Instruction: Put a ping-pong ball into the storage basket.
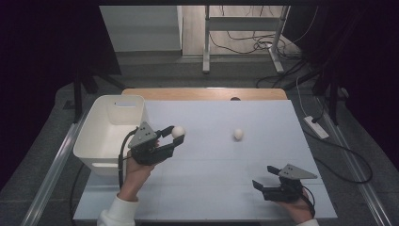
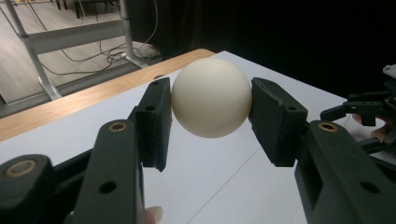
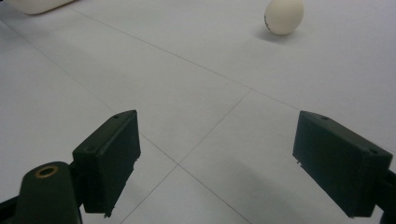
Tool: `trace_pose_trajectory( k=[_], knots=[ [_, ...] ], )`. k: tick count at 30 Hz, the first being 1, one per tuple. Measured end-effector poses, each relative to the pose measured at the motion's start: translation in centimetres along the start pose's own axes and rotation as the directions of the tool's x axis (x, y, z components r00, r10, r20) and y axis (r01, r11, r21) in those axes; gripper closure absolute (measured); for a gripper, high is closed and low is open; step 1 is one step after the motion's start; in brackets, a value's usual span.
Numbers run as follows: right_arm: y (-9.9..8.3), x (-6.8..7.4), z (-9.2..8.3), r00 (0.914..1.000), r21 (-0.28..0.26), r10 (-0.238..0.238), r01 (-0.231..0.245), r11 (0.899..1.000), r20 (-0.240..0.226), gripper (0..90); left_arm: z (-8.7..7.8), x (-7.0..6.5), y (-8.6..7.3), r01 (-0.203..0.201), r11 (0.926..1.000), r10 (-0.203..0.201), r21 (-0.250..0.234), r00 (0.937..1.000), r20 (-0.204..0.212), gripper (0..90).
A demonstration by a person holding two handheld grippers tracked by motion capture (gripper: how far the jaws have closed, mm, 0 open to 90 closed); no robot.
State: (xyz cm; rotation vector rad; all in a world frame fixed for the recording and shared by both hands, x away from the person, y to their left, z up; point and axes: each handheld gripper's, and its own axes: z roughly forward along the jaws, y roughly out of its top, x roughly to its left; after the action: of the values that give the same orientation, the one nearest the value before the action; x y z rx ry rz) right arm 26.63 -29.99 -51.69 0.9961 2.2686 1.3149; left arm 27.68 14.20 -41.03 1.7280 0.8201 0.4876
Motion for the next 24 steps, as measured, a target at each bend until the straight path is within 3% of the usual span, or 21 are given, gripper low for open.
trace_pose_trajectory(
  k=[24],
  knots=[
    [0.0, 0.0, -0.02, 1.0, 0.0, 0.0, 0.0, 1.0, 0.0, 15.0, -0.96, 0.73, 0.18, 0.014, 0.9996, -0.014, -0.025, 0.9996, -0.024, 50.8]
  ],
)
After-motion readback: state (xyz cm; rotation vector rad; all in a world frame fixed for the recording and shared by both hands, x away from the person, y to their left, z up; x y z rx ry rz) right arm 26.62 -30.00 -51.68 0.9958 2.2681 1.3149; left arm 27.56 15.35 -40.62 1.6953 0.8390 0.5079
